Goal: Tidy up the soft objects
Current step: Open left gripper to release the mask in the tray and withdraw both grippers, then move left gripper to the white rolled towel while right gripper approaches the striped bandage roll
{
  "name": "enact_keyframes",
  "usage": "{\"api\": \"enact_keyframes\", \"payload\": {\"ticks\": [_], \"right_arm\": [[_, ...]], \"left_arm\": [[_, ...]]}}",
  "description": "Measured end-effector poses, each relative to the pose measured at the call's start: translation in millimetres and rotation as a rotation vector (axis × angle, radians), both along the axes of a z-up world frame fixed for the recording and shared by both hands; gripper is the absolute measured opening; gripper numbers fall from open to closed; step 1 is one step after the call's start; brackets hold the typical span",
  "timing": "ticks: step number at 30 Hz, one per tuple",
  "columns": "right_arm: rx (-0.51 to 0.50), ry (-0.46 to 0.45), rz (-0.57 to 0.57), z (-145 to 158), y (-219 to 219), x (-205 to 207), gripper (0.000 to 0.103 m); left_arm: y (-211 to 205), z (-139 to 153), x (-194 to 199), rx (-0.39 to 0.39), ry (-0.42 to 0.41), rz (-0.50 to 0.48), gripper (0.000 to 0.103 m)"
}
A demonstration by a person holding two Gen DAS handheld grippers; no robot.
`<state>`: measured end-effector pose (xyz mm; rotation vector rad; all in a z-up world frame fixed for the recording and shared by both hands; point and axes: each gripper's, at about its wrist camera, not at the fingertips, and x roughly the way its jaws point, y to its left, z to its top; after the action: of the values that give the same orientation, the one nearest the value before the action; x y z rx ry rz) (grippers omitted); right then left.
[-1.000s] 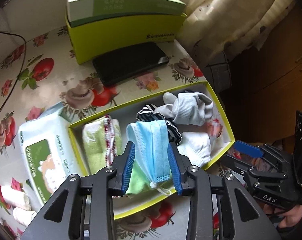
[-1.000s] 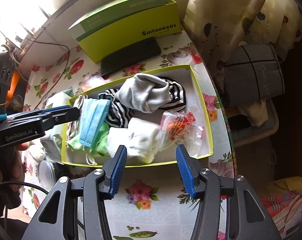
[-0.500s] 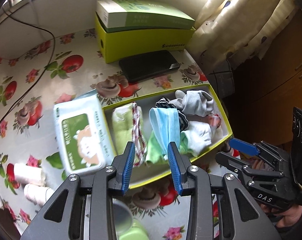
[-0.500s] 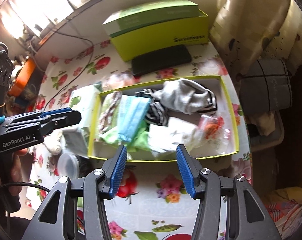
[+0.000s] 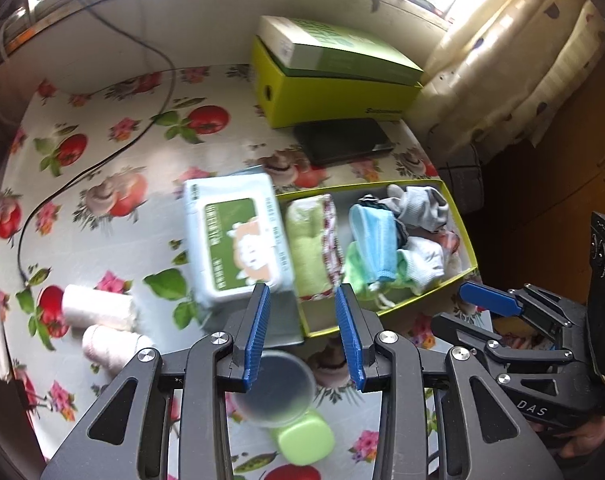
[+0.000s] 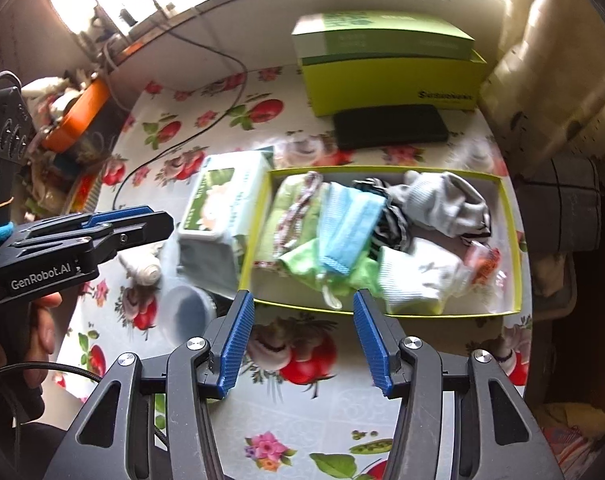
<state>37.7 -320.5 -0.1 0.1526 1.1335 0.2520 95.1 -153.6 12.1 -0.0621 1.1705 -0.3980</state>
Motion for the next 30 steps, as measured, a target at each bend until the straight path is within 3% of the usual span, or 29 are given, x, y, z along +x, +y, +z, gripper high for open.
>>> {"api": "enact_keyframes", "payload": {"ticks": [30], "right_arm": [[0.002,0.011,0.163,11.3,74.0,2.1,0.052]], "left_arm": [[79.2,-14.4,-23.5,0.080,0.002,0.179,0.035]]}}
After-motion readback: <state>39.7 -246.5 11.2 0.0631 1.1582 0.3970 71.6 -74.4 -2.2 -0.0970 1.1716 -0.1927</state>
